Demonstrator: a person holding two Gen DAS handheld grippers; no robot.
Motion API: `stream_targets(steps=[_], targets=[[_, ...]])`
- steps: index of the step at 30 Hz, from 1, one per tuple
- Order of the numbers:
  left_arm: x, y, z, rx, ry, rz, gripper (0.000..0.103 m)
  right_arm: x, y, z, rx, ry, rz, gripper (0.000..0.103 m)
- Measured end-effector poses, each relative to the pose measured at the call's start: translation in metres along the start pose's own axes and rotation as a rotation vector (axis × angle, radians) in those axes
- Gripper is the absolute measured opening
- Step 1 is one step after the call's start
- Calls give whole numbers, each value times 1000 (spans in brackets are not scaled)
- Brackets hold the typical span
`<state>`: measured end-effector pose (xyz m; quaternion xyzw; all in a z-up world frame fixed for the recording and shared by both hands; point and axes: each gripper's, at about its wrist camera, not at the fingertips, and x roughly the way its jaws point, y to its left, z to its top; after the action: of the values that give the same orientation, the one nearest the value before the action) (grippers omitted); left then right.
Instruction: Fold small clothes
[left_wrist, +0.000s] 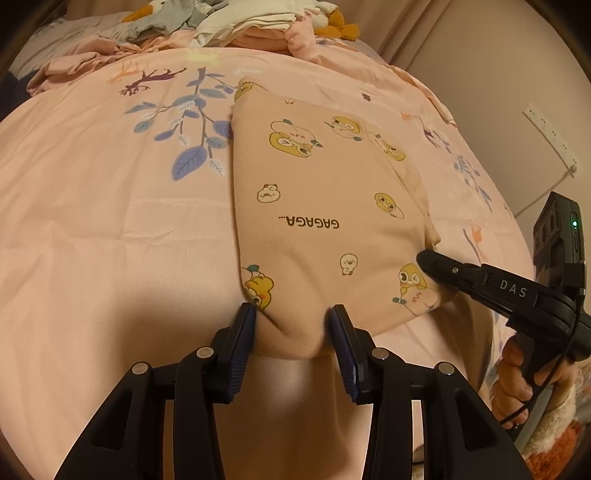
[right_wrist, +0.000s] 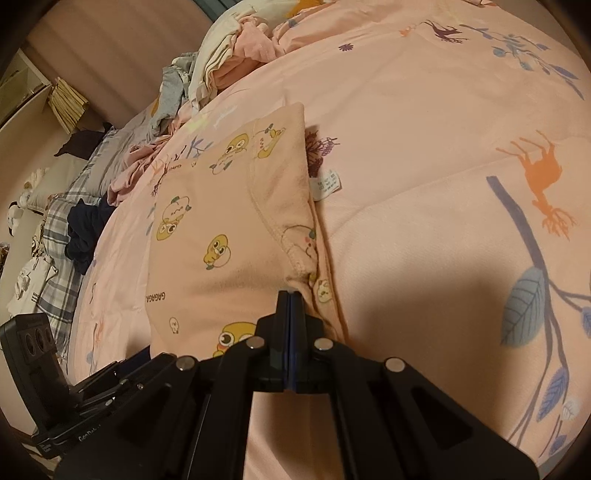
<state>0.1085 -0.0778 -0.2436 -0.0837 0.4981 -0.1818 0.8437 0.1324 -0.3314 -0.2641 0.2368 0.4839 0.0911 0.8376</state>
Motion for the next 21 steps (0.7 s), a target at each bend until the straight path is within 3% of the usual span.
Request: stream_targets(steps=[7, 13, 16, 18, 19, 21], targets=[[-6, 7, -9, -9, 8, -19, 41, -13, -11, -8, 25, 0, -4, 0], [-22, 5, -25, 30, 23, 5, 41, -23, -8, -15, 6, -2, -90, 0], [-36, 12, -26, -14, 26, -15, 41, -27, -7, -16, 12, 10, -94, 0], [-48, 19, -24, -51, -9, -46, 41, -32, -2, -15, 12, 14, -92, 3], [-54, 22, -21, -62, -37, -58, 41, -36, 2, -14, 3, 7, -100, 10], [-56, 27, -16, -73, -61, -54, 41, -42, 9, -14, -15, -13, -112, 11]])
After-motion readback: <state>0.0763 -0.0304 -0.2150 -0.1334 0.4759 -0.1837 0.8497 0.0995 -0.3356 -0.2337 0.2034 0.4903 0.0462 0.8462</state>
